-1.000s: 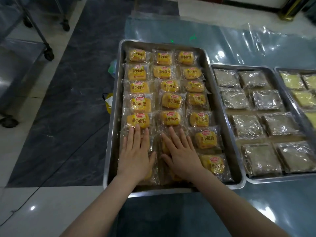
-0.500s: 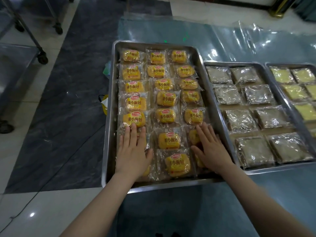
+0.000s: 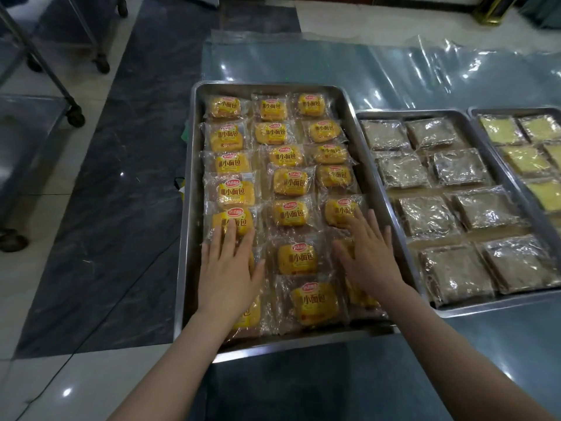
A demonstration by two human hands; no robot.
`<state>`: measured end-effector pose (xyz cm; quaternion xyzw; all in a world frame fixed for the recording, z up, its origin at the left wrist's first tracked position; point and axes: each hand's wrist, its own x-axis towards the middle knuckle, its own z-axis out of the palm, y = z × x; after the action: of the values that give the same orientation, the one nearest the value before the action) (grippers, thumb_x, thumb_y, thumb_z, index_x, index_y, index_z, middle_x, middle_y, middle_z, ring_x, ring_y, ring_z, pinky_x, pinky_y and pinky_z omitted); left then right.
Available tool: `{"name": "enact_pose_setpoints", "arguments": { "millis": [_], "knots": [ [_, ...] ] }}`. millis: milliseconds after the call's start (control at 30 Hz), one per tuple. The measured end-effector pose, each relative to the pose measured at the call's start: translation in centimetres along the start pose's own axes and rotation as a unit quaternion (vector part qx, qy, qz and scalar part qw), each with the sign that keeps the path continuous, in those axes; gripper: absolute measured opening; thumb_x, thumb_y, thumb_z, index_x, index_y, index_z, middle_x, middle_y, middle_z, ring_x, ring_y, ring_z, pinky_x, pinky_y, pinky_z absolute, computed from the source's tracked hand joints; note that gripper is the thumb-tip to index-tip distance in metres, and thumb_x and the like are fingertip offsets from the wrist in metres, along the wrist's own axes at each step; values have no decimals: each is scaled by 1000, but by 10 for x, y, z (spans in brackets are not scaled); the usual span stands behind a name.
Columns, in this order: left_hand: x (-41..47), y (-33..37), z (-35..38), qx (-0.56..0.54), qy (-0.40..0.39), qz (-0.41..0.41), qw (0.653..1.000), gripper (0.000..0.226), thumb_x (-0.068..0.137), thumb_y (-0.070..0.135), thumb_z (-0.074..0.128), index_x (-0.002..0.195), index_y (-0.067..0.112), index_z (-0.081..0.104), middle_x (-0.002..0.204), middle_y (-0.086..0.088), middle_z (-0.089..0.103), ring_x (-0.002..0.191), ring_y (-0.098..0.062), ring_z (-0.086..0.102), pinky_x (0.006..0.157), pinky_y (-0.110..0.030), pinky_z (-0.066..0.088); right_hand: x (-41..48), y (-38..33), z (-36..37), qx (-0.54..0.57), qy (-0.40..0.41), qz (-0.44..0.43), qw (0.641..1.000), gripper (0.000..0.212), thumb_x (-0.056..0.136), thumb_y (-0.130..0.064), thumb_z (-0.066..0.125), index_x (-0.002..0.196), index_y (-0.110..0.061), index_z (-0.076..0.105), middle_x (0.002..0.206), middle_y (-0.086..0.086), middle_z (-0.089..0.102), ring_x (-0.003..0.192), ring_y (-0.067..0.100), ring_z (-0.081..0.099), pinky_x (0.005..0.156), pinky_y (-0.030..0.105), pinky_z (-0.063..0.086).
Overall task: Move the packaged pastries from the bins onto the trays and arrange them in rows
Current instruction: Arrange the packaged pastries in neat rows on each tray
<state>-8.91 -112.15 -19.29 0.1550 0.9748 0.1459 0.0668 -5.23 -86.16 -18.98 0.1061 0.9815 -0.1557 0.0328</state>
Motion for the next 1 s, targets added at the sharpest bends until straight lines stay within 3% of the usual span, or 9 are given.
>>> {"name": "enact_pose_setpoints", "arguments": {
  "millis": [100,233,367,433,533,600,733,1000],
  "knots": [
    [21,-2,-4,-10,-10,9,1000,62,93,52,29,148,35,5,156,0,-9,142,-22,-15,113,-40,-6,34,-18,0,3,-21,-23,1000,66,88,-64,18,146,-33,19,160,-1,3,145,23,-10,113,46,-5],
    [31,-6,-3,21,-23,16,999,61,93,53,31,148,33,11,158,-2,2,143,-26,-3,112,-40,1,55,-18,10,-56,-107,-43,992,62,91,-63,21,147,-41,10,160,-5,-6,144,29,-13,114,50,-2],
    [23,-4,1,45,-4,22,999,63,90,56,22,147,30,16,156,-4,12,143,-29,6,113,-43,11,55,-19,15,-35,-80,-13,996,60,88,-66,23,143,-40,19,160,-5,2,145,28,-10,113,51,-3],
    [21,-4,6,52,-3,21,998,64,91,56,20,148,30,9,157,-5,7,143,-29,1,113,-43,7,54,-30,17,-34,-60,-32,997,62,87,-66,23,144,-43,11,159,-7,-4,143,28,-15,111,49,-8],
    [22,-5,11,52,-5,13,999,64,92,56,18,145,32,-10,156,-5,-10,141,-25,-15,112,-40,-7,52,-49,20,-68,-77,-128,986,64,86,-67,16,145,-49,-2,155,-9,-16,141,26,-22,111,52,-11],
    [23,-6,13,54,-10,13,998,64,91,57,14,143,33,-17,155,-4,-18,139,-24,-23,111,-39,-12,52,-56,22,-76,-99,-163,979,62,88,-64,19,146,-47,2,156,-9,-16,143,23,-19,112,55,-11],
    [26,-6,12,46,-13,16,999,67,92,56,19,145,32,-15,154,-4,-21,139,-23,-25,109,-36,-15,55,-55,20,-61,-92,-149,983,55,90,-59,25,143,-42,20,160,-7,-2,145,18,-10,109,57,-11],
    [32,-4,11,48,-19,12,999,69,93,53,22,147,29,-14,153,-4,-23,139,-22,-25,111,-37,-13,43,-55,30,-71,-78,-133,985,57,92,-59,14,145,-40,12,160,-4,-4,146,23,-9,112,58,-7]
  ]
}}
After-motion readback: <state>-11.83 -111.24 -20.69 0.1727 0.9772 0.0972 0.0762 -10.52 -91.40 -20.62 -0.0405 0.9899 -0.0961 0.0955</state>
